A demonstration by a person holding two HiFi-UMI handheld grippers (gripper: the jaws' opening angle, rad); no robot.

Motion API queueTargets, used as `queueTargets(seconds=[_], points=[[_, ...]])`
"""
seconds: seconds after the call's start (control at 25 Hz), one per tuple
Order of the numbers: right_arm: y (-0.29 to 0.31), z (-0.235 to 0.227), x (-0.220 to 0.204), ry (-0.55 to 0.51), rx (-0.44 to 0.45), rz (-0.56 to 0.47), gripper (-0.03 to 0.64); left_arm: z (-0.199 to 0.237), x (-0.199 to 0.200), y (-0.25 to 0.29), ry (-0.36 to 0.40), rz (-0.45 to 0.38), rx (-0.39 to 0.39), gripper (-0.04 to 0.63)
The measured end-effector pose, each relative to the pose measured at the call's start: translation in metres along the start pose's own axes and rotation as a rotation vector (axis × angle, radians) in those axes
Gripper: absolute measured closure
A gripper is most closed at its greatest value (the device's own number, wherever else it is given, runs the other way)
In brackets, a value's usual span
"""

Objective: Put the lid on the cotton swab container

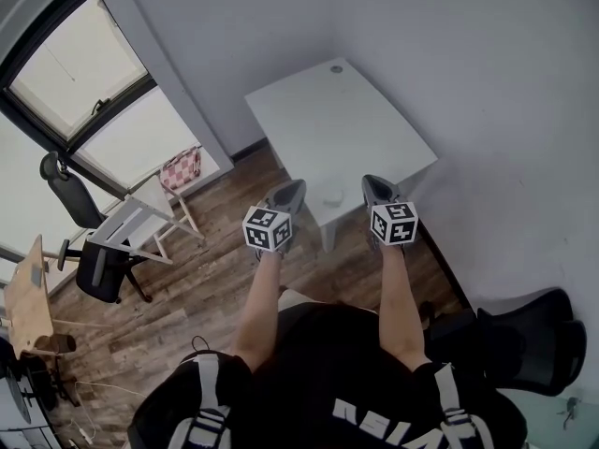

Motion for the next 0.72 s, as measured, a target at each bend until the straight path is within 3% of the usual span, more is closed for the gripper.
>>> queueTargets(seconds=[0.72], points=[[-0.002, 0.017, -0.004, -0.035, 0.029, 0.016, 0.604, 0.001, 0.004, -0.01, 0.028, 0.001, 0.012, 0.571]])
Point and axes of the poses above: the fingertips, and each gripper's own axes: y forward along the fingers, z to its left, x out of its top, the point moved 2 cm from there along -y, backward along the fingers, and after that the axes turned 7 degrees about y, right-handed, at the moved point
